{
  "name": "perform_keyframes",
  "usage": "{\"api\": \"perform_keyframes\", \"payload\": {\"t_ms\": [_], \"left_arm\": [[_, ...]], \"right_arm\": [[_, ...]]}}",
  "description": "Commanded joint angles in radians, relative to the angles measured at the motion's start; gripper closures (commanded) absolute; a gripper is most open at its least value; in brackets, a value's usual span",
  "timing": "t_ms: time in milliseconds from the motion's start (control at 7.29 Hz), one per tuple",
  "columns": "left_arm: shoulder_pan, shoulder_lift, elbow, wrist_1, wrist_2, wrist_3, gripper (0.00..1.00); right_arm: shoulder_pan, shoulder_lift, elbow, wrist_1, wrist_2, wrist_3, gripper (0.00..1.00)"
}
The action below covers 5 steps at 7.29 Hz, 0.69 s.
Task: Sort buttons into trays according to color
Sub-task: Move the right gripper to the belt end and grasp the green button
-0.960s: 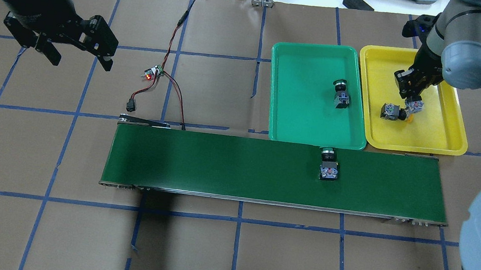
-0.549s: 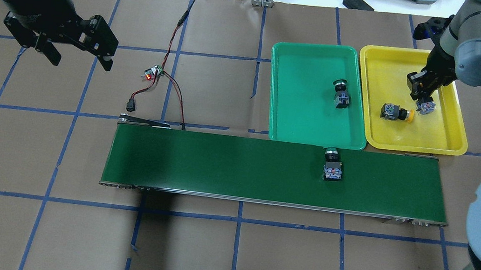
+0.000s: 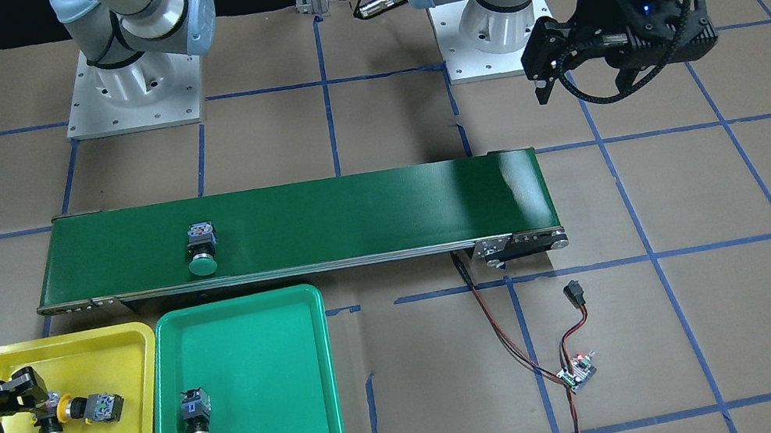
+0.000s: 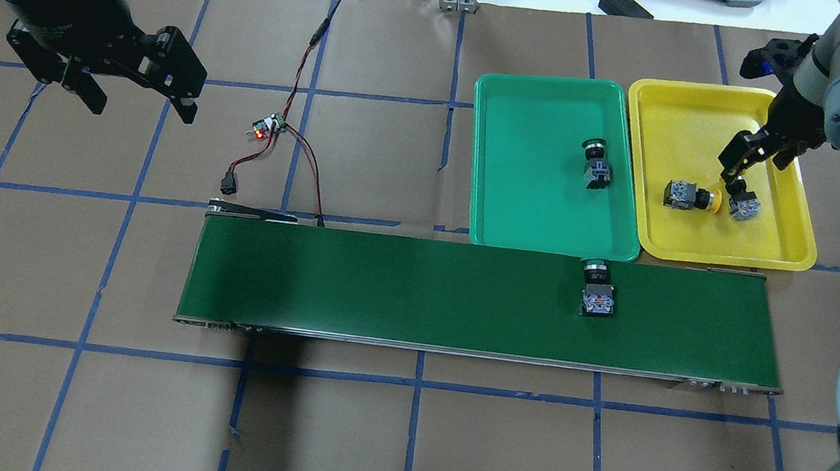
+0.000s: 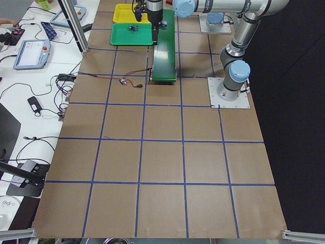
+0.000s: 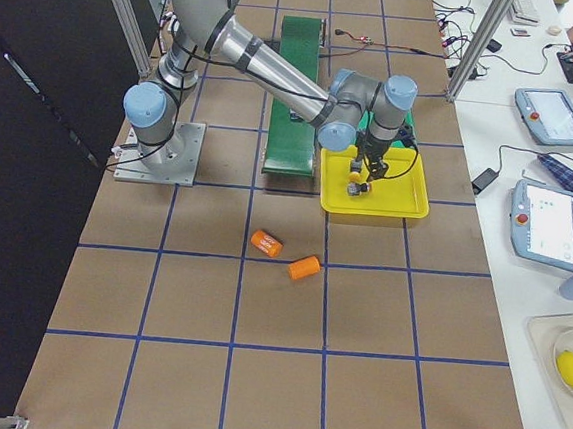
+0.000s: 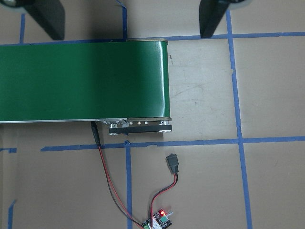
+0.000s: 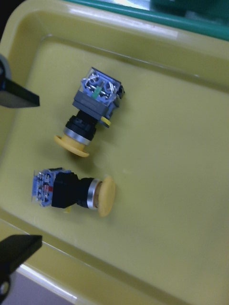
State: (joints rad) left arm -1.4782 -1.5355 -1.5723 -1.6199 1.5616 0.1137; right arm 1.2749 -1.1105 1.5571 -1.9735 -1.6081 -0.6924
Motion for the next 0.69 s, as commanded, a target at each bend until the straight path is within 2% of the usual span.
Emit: {"api": "perform_keyframes", "payload": {"t_ms": [0,411,549], "left_arm": [[0.001,0.000,0.000,0.000,0.000,0.000,0.00],[0.001,0.000,0.000,0.000,0.000,-0.002,0.00],[0.001,0.000,0.000,0.000,0.000,-0.002,0.00]], "right_arm": [[0.035,-0.105,0.101,0.030,0.007,0.048,0.00],[0.079,-0.265,0.298,0.021,0.010,0.195,0.01],[0.087,-0.314,0.370,-0.014,0.010,0.232,0.01]]}}
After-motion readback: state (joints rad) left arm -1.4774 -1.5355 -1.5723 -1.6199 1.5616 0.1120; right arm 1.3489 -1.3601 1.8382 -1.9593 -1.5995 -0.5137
